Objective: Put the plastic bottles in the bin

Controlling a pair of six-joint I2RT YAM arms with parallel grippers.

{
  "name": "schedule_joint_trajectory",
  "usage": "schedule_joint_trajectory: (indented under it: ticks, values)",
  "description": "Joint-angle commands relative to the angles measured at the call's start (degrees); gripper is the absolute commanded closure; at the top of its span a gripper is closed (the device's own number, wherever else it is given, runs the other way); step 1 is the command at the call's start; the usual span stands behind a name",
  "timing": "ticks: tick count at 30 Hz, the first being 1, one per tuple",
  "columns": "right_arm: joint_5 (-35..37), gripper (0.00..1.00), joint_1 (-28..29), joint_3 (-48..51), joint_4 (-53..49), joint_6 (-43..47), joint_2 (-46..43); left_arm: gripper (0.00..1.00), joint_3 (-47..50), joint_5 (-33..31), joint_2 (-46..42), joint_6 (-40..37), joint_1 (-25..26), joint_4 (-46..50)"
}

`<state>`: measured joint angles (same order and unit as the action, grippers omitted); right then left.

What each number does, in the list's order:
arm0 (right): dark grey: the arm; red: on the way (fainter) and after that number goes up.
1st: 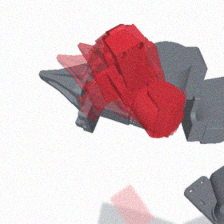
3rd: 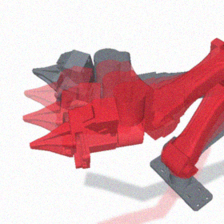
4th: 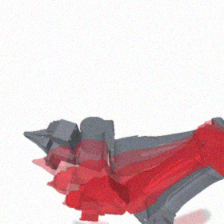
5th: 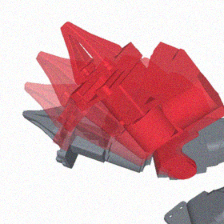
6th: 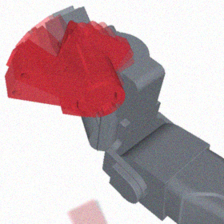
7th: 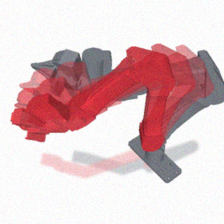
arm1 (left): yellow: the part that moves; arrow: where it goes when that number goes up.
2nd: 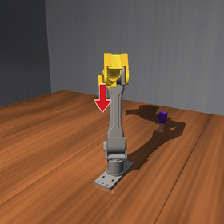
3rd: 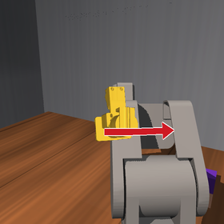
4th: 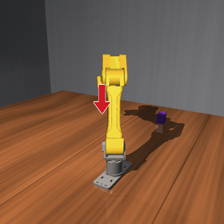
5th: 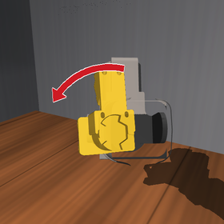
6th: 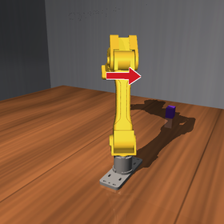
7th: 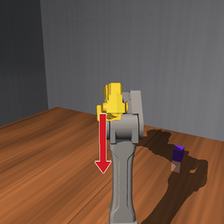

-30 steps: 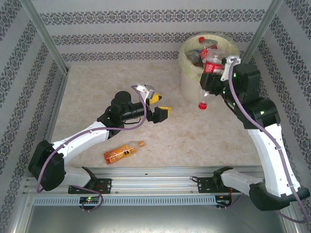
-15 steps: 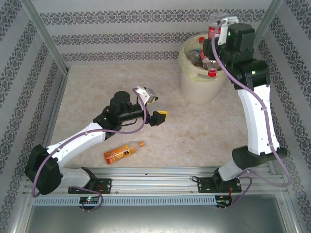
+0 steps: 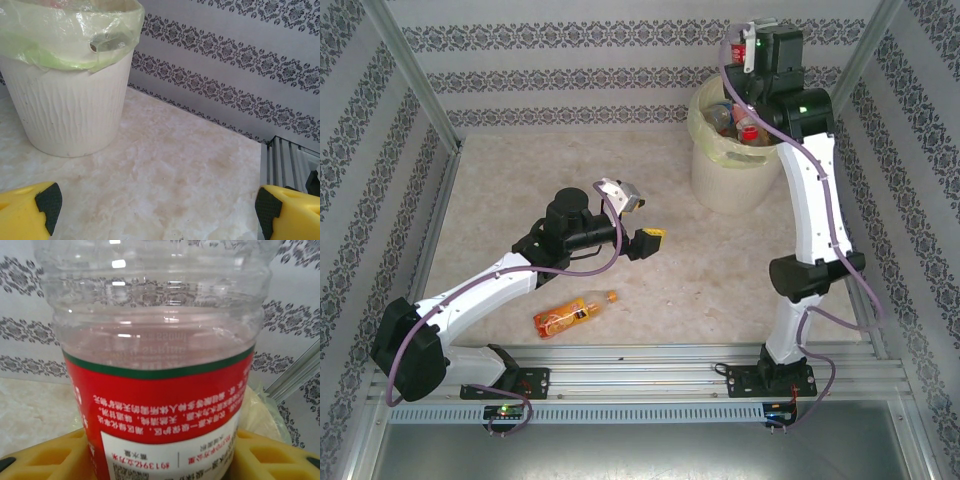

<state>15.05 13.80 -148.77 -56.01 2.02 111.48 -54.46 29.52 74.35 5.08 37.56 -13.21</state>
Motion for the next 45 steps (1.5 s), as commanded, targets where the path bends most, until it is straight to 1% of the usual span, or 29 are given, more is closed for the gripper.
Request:
schedule_joint_trajectory:
  ticks: [1,8,19,26,29,33,38,41,45]
  values:
    - [1.3,0.43,-1.2,-3.2,-2.7,1.4,2.7,0.00,-1.2,0.1,-0.5,-0.8,0.8,0.6]
    - [-0.7,0.42,-2.5,-3.2,-3.4,1.2,5.2,0.00,-1.2,0.3,-0.2,-0.4,0.8,0.4]
    - [-4.7,0.38,-2.7,-3.2,-6.0,1.3,8.7,0.00,-1.5,0.5,0.4,-0.5,0.8,1.1]
    - [-4.2,0.29,-2.6,-3.2,-6.6,0.2,9.2,0.00,-1.6,0.7,0.5,-0.2,0.9,1.2]
    - [-4.9,0.19,-2.6,-3.7,-6.8,-0.5,8.6,0.00,-1.8,0.7,0.5,-0.3,0.9,1.4]
    - [-5.6,0.11,-2.6,-3.8,-7.0,-1.5,6.7,0.00,-1.8,0.8,0.5,-0.3,1.0,1.7]
    - [-8.3,0.10,-2.4,-2.3,-7.6,-3.3,3.1,0.00,-2.0,0.7,0.3,-0.8,1.1,2.1]
    - [-10.0,0.10,-1.7,2.2,-6.6,-4.6,-0.8,0.00,-2.1,0.2,0.3,-1.7,1.3,3.0]
    - [-11.5,0.07,0.0,12.4,-3.2,-6.2,-8.2,0.00,-2.3,-0.8,0.0,-3.3,1.5,4.3]
